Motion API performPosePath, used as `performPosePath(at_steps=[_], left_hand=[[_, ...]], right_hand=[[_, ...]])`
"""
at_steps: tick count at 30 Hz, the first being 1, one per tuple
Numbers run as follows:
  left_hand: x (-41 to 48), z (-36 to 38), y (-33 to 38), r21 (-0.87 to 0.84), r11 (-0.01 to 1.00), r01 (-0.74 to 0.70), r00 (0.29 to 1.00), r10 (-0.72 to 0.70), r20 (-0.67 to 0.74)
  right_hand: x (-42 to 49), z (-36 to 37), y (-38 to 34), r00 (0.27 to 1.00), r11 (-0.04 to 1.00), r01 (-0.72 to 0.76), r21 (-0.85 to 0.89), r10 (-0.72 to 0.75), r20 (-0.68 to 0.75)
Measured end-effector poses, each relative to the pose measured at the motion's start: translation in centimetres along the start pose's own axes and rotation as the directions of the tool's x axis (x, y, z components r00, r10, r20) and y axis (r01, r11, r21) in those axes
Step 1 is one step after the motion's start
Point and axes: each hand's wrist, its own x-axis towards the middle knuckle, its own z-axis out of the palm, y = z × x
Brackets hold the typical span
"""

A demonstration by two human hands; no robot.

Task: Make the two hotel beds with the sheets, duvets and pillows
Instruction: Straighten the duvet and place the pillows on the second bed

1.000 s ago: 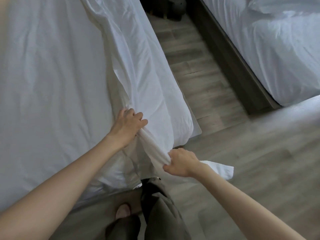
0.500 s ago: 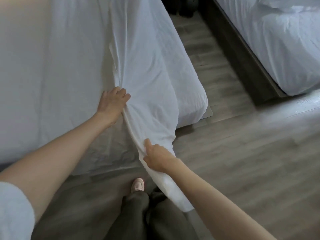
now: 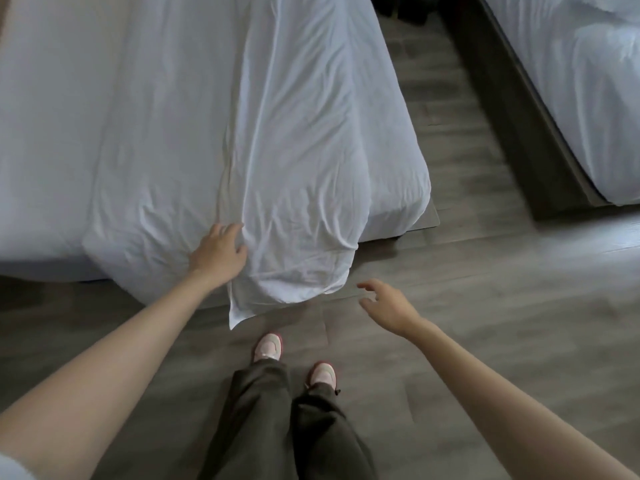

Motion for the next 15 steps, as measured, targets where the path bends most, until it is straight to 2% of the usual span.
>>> performPosePath(at_steps=[2,5,9,12,15], left_hand=[[0.0,1.3,0.2,-0.099,0.995,-0.017,0.991,0.004,-0.137],[1.0,3.4,0.1,-0.275,0.962,0.007,0.949,-0.093,-0.302],[3.5,7.6,-1.0,-0.454,0.886,0.099,0.919,-0.256,-0.299],[4.9,11.6,-2.6,-0.502,0.857,0.112,0.905,-0.296,-0.305],[5.7,16.0,-4.7,-0.430,0.903,0.017,0.864,-0.229,-0.448]], right_hand=[[1.6,0.2,1.7,0.991,0.978,-0.106,0.182,0.119,-0.062],[5.3,1.9,4.0,0.955,0.876,-0.227,0.425,0.286,-0.080],[11.2,5.5,6.4,0.906,0.724,-0.339,0.601,0.423,0.001],[15.7,8.3,7.6,0.872,0.573,-0.394,0.719,0.479,0.097],[20.2,11.1,9.3,0.836,0.366,-0.424,0.828,0.510,0.203]])
